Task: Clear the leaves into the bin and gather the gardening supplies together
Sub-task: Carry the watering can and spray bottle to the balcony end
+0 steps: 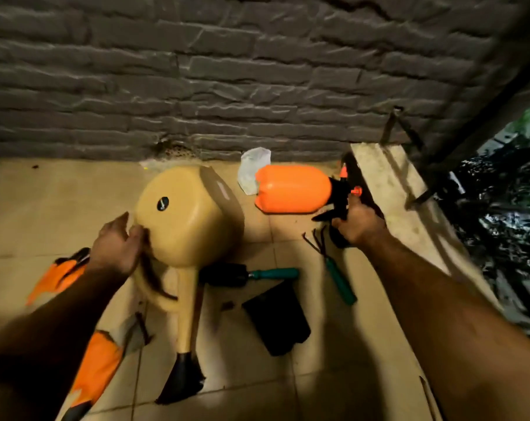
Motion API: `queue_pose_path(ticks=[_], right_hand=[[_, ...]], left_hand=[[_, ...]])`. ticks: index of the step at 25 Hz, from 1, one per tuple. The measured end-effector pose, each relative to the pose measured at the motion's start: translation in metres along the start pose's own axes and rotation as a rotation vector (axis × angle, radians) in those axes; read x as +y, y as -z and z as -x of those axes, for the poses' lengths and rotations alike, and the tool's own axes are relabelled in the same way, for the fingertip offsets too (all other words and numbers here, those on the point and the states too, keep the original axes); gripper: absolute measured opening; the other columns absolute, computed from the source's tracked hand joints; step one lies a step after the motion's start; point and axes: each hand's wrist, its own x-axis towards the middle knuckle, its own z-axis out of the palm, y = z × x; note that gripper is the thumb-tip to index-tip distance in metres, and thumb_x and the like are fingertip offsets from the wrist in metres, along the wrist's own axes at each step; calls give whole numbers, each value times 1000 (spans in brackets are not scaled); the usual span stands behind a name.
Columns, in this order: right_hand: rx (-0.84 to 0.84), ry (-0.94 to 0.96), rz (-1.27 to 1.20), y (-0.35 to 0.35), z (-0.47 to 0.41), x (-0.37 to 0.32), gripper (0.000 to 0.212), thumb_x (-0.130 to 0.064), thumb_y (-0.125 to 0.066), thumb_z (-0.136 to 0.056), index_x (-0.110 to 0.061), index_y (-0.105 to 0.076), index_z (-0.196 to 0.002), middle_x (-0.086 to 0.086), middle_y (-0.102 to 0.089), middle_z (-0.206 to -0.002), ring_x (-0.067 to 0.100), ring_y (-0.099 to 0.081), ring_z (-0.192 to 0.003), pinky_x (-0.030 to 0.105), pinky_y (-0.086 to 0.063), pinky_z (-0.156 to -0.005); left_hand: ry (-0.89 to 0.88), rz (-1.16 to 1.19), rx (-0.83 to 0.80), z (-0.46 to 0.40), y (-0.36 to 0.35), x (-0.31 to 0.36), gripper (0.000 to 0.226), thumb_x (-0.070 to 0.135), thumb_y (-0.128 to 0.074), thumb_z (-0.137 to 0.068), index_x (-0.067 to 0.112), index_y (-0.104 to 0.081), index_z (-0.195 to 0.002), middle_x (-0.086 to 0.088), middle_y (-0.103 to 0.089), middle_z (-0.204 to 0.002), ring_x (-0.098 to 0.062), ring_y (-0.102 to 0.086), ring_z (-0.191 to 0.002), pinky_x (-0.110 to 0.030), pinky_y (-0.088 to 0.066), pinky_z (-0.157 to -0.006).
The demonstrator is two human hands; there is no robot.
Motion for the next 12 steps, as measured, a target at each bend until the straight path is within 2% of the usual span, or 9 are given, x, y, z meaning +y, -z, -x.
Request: queue_pose_path(ticks=[2, 4, 6, 7, 8, 10, 12], right_hand=[[9, -64, -73, -31, -14, 10, 56, -26, -67, -94, -7, -44, -142, 23, -59, -134, 40, -56, -126, 44, -47, -101], [79, -74, -106, -44, -23, 15, 48, -23, -67, -94, -6, -52, -135, 23, -61, -130, 40, -58, -123, 44, -49, -100], [114, -94, -75, -49, -27, 14, 47, -26, -67, -93, -8, -55, -135, 22, -56, -132, 41, -56, -122, 45, -50, -101], [123, -100, -32, -49, -29, 13, 48, -29, -68, -93, -10, -56, -136, 22, -53, -133, 42, -54, -123, 45, -49, -102], [136, -106, 22, -49, -31, 13, 48, -31, -68, -93, -12, -57, -136, 21, -49, -135, 42, -51, -125, 45, -47, -102], [165, -102, 93, -50, -37, 8, 46, -31, -66, -94, -14, -58, -135, 19, -49, -136, 39, -48, -127, 45, -46, -103], [163, -77, 25, -59, -39, -1, 40, -26, -66, -94, -12, -60, -132, 18, -56, -133, 37, -54, -123, 42, -48, -100]], left_hand=[[210, 178, -26, -14, -15, -8, 70, 48, -29, -94, -7, -56, -130, -34, -54, -136, -47, -53, -122, -49, -44, -104], [429, 468, -50, -18, -22, -3, 57, 48, -31, -99, 2, -59, -117, -27, -63, -122, -40, -61, -101, -44, -51, -87], [602, 673, -134, -12, -25, 1, 64, 63, -34, -95, 6, -60, -108, -20, -66, -97, -34, -61, -82, -41, -52, -75], [647, 728, -199, -11, -27, 4, 75, 76, -35, -90, 6, -61, -103, -18, -64, -91, -34, -61, -80, -42, -54, -75], [666, 787, -257, -11, -30, 7, 84, 86, -36, -84, 8, -60, -103, -18, -64, -95, -35, -62, -87, -48, -55, -81], [682, 933, -316, -13, -36, 11, 98, 95, -37, -74, 10, -58, -117, -17, -63, -115, -36, -63, -105, -57, -50, -97], [695, 1028, -294, -15, -43, 12, 106, 96, -40, -70, 10, -55, -129, -17, -62, -123, -34, -65, -107, -56, -50, -98]])
